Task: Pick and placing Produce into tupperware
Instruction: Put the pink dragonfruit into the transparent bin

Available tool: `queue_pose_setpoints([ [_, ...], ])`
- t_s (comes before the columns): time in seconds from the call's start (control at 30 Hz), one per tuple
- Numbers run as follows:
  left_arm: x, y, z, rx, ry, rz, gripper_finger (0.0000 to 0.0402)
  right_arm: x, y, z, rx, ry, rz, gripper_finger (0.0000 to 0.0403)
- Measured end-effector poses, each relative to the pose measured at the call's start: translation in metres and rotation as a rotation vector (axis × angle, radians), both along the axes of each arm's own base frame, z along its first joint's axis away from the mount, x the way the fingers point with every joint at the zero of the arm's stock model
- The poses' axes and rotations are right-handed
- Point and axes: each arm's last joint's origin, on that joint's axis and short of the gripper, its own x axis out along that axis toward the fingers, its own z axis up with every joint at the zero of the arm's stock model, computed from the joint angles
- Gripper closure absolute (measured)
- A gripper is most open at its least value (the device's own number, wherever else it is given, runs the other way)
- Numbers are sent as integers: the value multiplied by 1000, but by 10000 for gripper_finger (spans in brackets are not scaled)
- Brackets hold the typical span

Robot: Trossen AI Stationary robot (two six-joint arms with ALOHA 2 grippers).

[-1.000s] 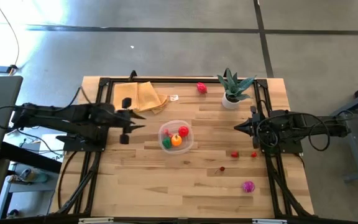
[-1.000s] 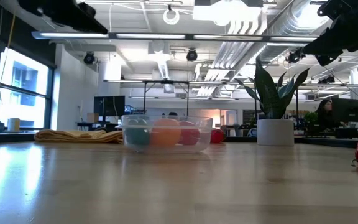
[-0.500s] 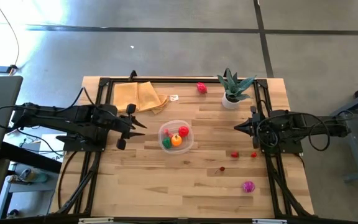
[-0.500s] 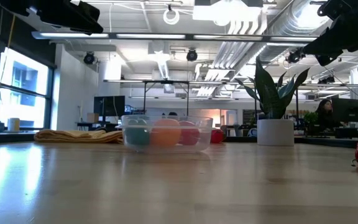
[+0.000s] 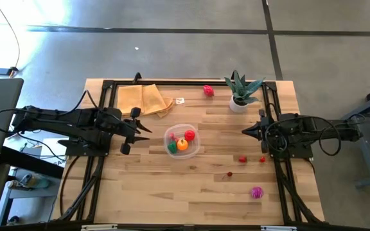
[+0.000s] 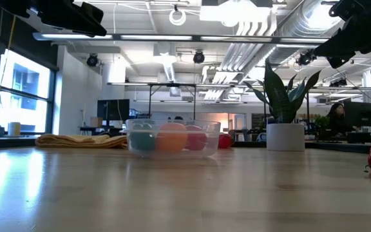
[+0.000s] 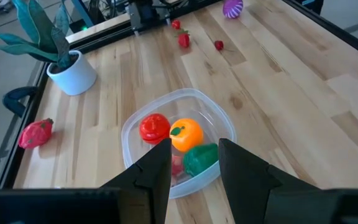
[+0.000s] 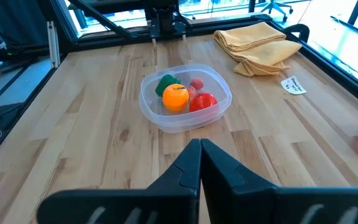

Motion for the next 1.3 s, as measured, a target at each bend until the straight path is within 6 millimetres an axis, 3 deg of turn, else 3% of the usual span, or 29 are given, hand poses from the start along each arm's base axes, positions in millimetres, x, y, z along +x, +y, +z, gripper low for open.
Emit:
queue_pose_setpoints([
  [0.6,0,0,0,0,0,0,282,1,0,1,55,-18,-21,402],
  [0.87,0,0,0,0,0,0,282,5,-1,18,146,-203,-98,402],
  [1.3,0,0,0,0,0,0,282,5,-5,55,-126,-553,-177,402],
])
